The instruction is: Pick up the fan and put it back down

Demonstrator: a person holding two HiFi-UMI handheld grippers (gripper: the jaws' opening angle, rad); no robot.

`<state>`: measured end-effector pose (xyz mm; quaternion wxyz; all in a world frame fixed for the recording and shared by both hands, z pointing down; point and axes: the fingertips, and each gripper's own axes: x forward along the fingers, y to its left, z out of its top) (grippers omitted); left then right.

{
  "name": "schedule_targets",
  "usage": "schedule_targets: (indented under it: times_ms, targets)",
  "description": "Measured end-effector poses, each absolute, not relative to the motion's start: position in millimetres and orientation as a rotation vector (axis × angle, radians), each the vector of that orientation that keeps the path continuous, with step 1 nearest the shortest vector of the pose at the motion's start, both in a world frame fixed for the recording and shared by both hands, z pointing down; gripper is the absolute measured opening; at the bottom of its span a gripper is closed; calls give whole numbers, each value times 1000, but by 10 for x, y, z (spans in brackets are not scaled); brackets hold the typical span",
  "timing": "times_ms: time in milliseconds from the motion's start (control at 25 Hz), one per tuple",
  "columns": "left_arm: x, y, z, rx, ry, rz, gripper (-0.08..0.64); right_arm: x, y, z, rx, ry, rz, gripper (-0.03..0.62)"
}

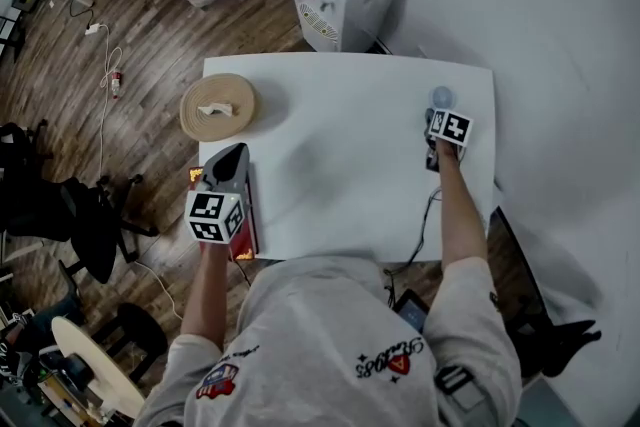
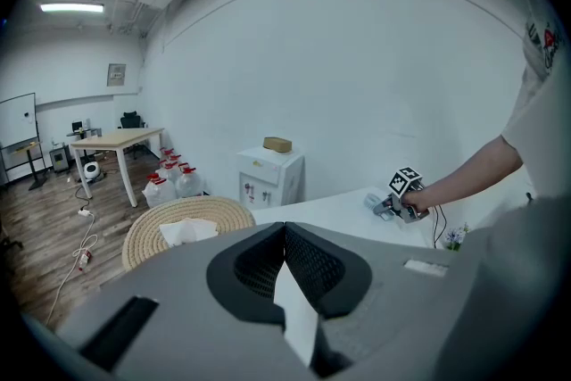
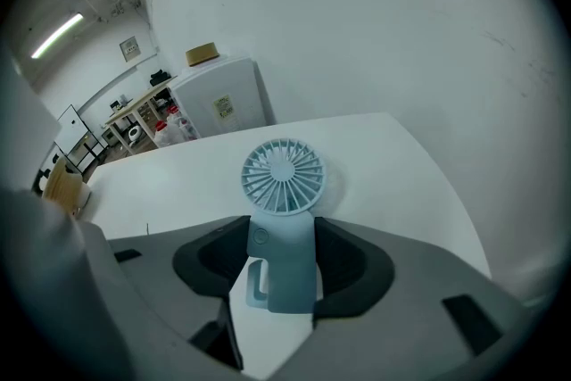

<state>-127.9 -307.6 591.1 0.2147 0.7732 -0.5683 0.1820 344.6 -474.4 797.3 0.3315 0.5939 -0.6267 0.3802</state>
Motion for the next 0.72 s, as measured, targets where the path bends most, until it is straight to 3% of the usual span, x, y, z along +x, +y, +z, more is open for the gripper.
schedule_targets:
  times_ms: [360, 640, 720]
  targets:
    - [-1376, -3089, 5790, 2161, -1600, 467, 5, 3371, -4768, 7473, 1661, -1732, 832, 247]
    - [-1476, -3102, 5552, 2202, -1627, 415, 5, 2926, -4636, 6651, 1636, -1982, 544, 12]
    - [-1474, -3105, 5468, 2224, -1631, 404, 5, 2828, -4568, 6524, 1627, -2025, 534, 3]
